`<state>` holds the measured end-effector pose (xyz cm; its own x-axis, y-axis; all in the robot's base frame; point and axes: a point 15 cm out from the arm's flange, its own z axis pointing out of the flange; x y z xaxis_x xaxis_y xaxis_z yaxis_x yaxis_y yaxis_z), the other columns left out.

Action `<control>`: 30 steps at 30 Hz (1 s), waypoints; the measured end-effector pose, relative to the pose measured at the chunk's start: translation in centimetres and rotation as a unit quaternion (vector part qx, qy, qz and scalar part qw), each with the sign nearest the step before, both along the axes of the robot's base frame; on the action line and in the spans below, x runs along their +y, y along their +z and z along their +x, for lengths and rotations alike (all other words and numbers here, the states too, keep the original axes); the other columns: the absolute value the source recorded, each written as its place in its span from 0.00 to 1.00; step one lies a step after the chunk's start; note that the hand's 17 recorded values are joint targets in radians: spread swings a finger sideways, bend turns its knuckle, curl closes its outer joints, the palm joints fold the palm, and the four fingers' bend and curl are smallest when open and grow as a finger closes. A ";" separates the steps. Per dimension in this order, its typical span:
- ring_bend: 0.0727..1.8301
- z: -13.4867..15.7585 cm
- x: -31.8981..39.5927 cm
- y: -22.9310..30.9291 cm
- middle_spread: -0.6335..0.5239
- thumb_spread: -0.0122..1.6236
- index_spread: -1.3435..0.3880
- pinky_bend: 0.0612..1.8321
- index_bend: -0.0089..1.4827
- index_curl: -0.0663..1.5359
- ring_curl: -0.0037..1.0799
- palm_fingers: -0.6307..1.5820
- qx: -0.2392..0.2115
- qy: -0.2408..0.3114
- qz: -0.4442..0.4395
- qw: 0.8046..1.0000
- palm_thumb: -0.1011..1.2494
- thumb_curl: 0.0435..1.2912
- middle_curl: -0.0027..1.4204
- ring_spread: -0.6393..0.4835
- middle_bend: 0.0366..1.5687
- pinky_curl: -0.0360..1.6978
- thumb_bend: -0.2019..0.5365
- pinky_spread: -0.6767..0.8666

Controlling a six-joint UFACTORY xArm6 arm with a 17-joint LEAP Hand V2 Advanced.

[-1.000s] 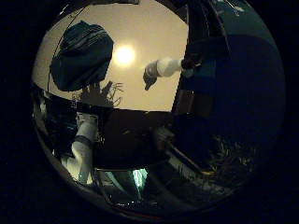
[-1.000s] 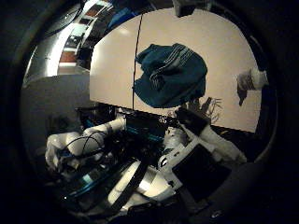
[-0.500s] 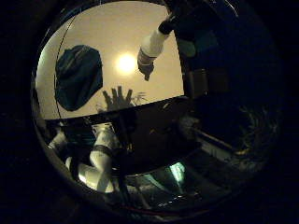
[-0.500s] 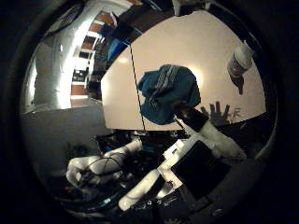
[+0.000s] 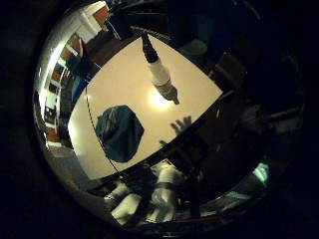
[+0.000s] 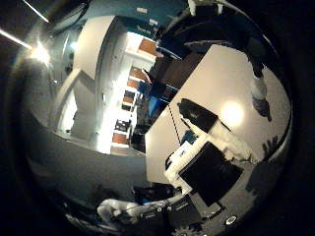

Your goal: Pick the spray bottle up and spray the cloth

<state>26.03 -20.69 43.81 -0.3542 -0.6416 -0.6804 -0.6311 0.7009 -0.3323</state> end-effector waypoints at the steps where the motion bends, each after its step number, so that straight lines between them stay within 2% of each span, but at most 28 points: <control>1: 0.11 0.0 -0.3 -0.2 0.60 0.66 0.65 0.36 0.11 0.25 0.22 0.40 -0.014 -0.007 0.002 1.000 0.63 0.26 0.26 0.75 0.13 0.02 0.25 0.69; 7: 0.13 -0.6 -1.0 -5.1 0.67 0.65 0.69 0.38 0.11 0.24 0.24 0.37 -0.062 -0.058 0.026 0.996 0.65 0.27 0.26 0.77 0.11 0.02 0.24 0.69; 11: 0.15 -1.0 -0.9 -8.5 0.70 0.65 0.70 0.40 0.11 0.23 0.26 0.35 -0.085 -0.085 0.008 0.993 0.65 0.28 0.26 0.77 0.12 0.02 0.24 0.69; 24: 0.20 -1.1 -1.5 -14.5 0.71 0.64 0.72 0.43 0.11 0.22 0.28 0.34 -0.115 -0.126 -0.008 0.985 0.62 0.28 0.27 0.78 0.13 0.02 0.24 0.69; 30: 0.21 0.9 -2.1 -15.9 0.71 0.64 0.72 0.43 0.11 0.22 0.28 0.34 -0.121 -0.129 -0.008 0.984 0.59 0.28 0.27 0.76 0.14 0.02 0.24 0.68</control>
